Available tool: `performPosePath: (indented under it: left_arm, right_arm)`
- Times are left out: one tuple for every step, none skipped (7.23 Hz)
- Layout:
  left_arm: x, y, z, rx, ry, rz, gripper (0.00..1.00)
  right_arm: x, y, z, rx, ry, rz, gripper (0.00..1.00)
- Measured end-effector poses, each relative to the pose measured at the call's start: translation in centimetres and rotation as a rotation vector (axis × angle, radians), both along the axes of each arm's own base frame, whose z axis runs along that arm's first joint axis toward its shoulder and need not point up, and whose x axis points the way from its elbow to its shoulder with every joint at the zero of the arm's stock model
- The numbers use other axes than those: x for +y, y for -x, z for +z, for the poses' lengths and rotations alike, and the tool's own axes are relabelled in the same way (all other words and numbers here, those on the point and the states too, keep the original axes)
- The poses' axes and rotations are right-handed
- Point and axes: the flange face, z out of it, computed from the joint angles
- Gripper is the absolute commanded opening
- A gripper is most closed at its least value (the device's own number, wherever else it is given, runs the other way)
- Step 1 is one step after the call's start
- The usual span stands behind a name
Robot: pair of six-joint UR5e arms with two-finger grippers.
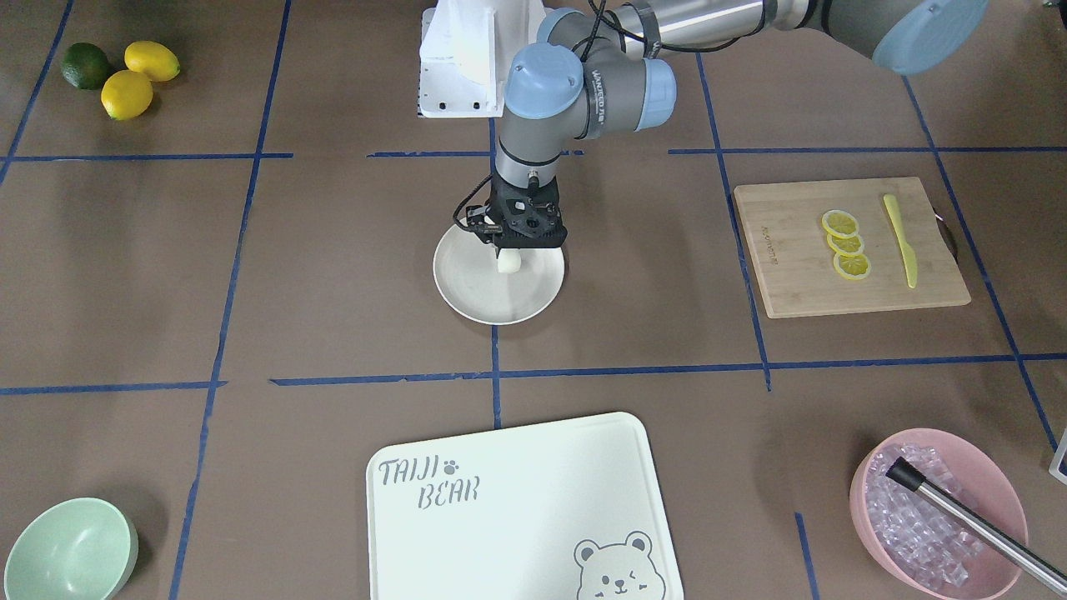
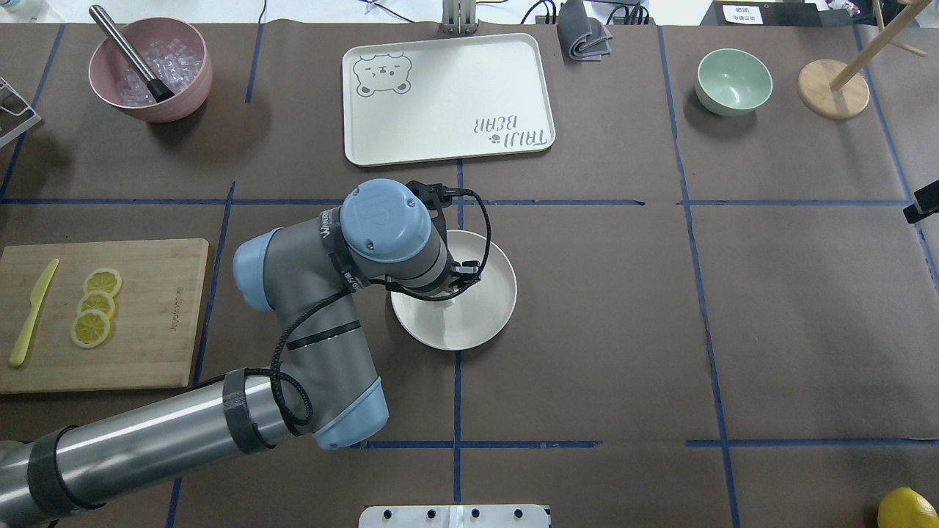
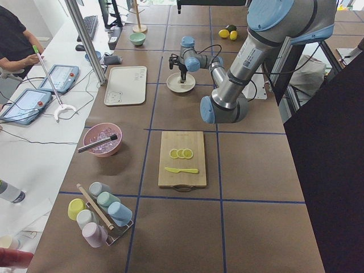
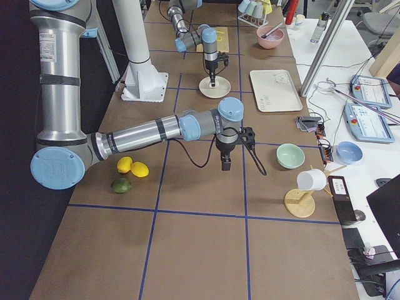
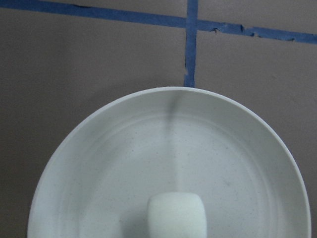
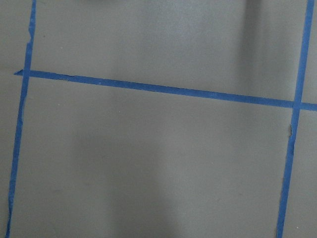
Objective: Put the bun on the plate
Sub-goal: 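Carry the bun with the left gripper over the white plate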
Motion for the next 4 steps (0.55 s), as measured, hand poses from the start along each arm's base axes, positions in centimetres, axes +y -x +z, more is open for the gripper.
performPosePath:
  left_arm:
    - [0.35, -0.35, 0.13, -0.003, -0.002, 0.001, 0.32]
    - [0.60, -0.55, 0.10, -0.003, -0.004, 0.004, 0.35]
    - [0.74, -0.66, 0.07, -0.003, -0.004, 0.005, 0.37]
    - [0.77, -0.69, 0.05, -0.003, -0.004, 0.005, 0.38]
  right_arm:
    - [0.00, 0.00, 0.00, 0.000, 0.000, 0.000, 1.00]
    - [0.00, -0.01, 0.01, 0.000, 0.001, 0.001, 1.00]
    - [0.00, -0.01, 0.01, 0.000, 0.001, 0.001, 1.00]
    - [0.00, 0.00, 0.01, 0.000, 0.001, 0.000, 1.00]
